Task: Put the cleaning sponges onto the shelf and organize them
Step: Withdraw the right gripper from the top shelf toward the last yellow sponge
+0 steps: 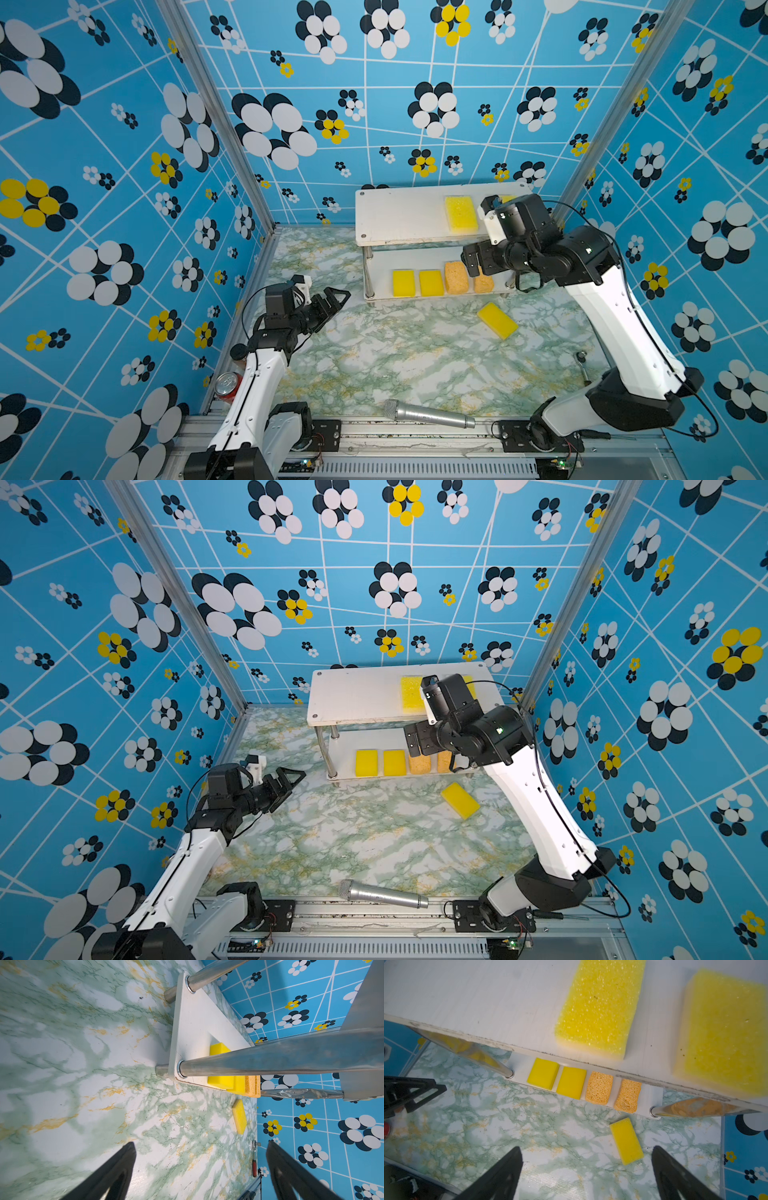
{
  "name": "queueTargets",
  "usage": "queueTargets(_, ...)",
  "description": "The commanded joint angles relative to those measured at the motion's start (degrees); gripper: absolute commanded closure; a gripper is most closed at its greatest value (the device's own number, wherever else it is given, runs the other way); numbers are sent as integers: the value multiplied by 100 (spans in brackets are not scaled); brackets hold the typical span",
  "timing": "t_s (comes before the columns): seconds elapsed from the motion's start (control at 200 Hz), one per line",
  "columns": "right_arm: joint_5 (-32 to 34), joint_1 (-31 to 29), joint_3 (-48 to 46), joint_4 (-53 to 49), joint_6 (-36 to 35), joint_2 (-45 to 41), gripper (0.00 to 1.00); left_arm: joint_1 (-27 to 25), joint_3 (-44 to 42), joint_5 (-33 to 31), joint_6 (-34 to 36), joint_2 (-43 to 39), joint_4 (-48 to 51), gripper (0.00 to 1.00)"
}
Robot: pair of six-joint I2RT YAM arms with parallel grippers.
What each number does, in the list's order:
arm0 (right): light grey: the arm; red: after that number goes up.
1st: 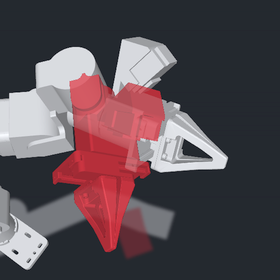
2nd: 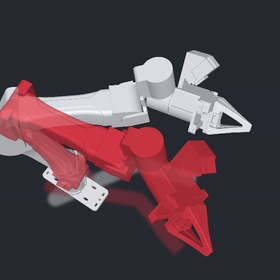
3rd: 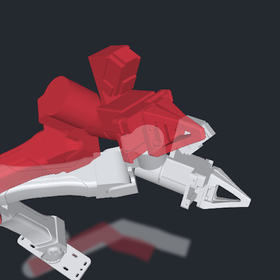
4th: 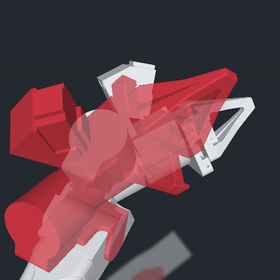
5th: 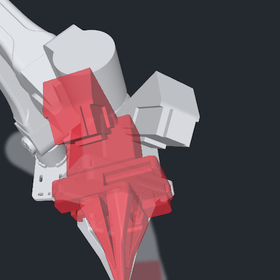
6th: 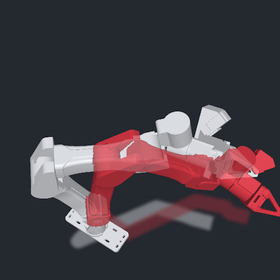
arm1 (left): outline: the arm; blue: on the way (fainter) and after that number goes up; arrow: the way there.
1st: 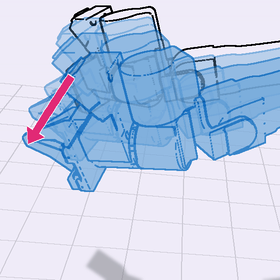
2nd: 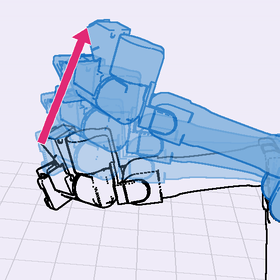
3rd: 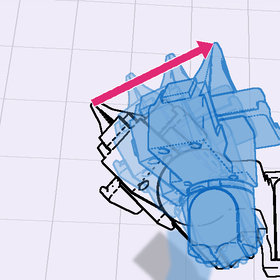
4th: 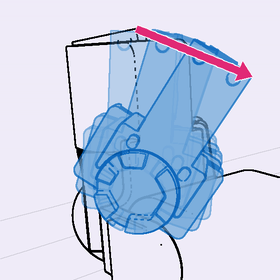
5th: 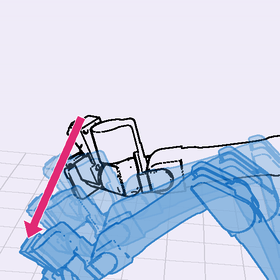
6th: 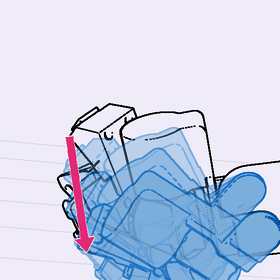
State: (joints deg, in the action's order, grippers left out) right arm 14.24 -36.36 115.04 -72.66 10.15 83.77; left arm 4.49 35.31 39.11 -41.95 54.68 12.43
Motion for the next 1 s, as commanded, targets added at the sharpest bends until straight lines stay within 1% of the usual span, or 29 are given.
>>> queueTargets(0.0,1,-18,-512,179,-245,-516,1,52,-12,148,46,26,-55,1)
queueTargets(0.145,149,5,-1275,-12,118,-1006,1,56,-75,180,-7,23,-140,1)
queueTargets(0.34,9,108,-2281,-267,704,-1365,1,52,-104,250,-33,96,-215,1)
queueTargets(0.38,9,157,-2628,-329,810,-1410,1,53,-98,246,-34,96,-217,1)
queueTargets(0.52,-94,544,-3246,-502,1061,-1501,1,53,-82,255,-15,105,-215,1)
queueTargets(0.66,-109,1100,-3827,-495,1253,-1573,1,54,-115,255,-40,105,-249,1)
queueTargets(0.8,11,1576,-4145,-494,1481,-1544,1,58,-122,266,-32,105,-258,1)
queueTargets(0.92,197,1770,-4323,-483,1765,-1469,1,54,-130,264,-9,105,-232,1)
queueTargets(0.995,143,1782,-4465,-343,1991,-1451,1,55,-158,264,-3,112,-243,1)
